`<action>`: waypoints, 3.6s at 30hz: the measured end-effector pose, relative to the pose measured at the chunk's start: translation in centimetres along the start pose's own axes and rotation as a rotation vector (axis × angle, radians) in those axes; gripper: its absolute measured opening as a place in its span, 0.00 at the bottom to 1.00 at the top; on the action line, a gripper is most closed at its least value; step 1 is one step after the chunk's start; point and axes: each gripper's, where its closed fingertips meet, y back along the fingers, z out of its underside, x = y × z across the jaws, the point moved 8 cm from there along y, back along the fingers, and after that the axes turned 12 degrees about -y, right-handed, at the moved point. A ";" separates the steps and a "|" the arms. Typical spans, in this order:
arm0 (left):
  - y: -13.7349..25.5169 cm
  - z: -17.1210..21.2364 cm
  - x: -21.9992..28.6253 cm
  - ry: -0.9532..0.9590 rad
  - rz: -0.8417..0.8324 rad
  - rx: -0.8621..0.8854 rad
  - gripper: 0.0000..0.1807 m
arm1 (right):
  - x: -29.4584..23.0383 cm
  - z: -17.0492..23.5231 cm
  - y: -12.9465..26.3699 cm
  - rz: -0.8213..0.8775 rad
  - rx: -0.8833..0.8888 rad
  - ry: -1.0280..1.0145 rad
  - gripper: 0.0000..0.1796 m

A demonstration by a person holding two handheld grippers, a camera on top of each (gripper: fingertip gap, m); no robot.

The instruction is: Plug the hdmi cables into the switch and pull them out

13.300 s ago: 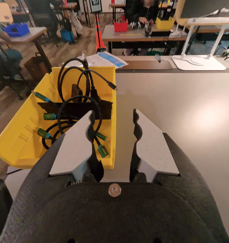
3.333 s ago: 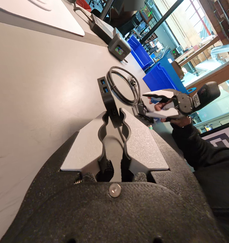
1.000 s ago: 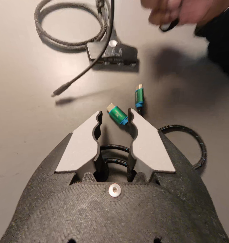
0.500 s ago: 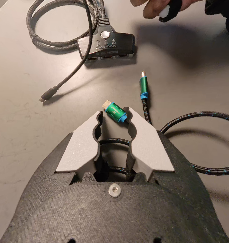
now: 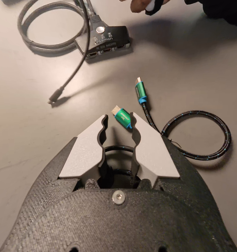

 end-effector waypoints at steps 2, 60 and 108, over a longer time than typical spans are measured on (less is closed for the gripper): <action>0.5 -0.7 0.0 0.011 -0.018 0.009 0.19 | -0.3 0.3 -0.2 -0.015 -0.010 0.013 0.07; 0.7 0.1 -0.2 -0.002 -0.012 0.048 0.14 | -2.3 1.8 -1.2 -0.021 0.032 0.160 0.08; 2.7 -0.9 -2.5 -0.230 -0.519 0.248 0.13 | -3.8 6.4 -3.3 -0.070 -0.301 0.303 0.08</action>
